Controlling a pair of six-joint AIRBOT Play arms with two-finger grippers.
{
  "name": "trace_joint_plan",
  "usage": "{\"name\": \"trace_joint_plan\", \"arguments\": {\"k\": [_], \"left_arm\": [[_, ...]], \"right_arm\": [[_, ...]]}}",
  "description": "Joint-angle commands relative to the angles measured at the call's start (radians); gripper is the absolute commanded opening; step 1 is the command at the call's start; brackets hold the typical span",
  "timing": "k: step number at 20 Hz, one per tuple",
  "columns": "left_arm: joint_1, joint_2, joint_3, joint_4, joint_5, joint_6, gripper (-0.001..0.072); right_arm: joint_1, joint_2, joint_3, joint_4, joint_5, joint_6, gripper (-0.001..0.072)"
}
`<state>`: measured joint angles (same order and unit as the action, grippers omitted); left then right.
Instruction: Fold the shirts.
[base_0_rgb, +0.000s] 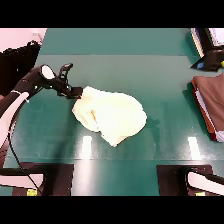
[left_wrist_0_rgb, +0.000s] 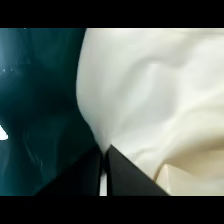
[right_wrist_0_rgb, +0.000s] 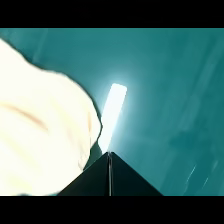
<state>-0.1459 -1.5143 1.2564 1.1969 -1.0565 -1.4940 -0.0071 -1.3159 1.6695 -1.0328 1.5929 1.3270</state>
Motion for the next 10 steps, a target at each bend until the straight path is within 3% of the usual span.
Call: {"name": "trace_joint_plan", "arguments": {"k": [1,2,3,4,10], "left_arm": [[0.001,0.026,0.06,0.0,-0.008,0.01,0.002],[0.001,0.032,0.074,0.0,-0.008,0.011,0.002],[0.001,0.032,0.087,0.0,-0.013,0.011,0.002],[0.001,0.032,0.094,-0.001,-0.017,0.01,0.002],[0.001,0.032,0.095,-0.001,-0.034,0.01,0.002]], "right_arm": [[0.05,-0.114,-0.072,-0.008,0.062,0.015,0.0028],[0.079,-0.139,-0.135,-0.005,0.024,0.015,0.0187],[0.113,-0.162,-0.197,-0.005,-0.021,0.015,0.0424],[0.151,-0.19,-0.257,-0.005,-0.081,0.015,0.054],[0.311,-0.396,-0.348,0.091,-0.361,-0.002,0.0533]]}}
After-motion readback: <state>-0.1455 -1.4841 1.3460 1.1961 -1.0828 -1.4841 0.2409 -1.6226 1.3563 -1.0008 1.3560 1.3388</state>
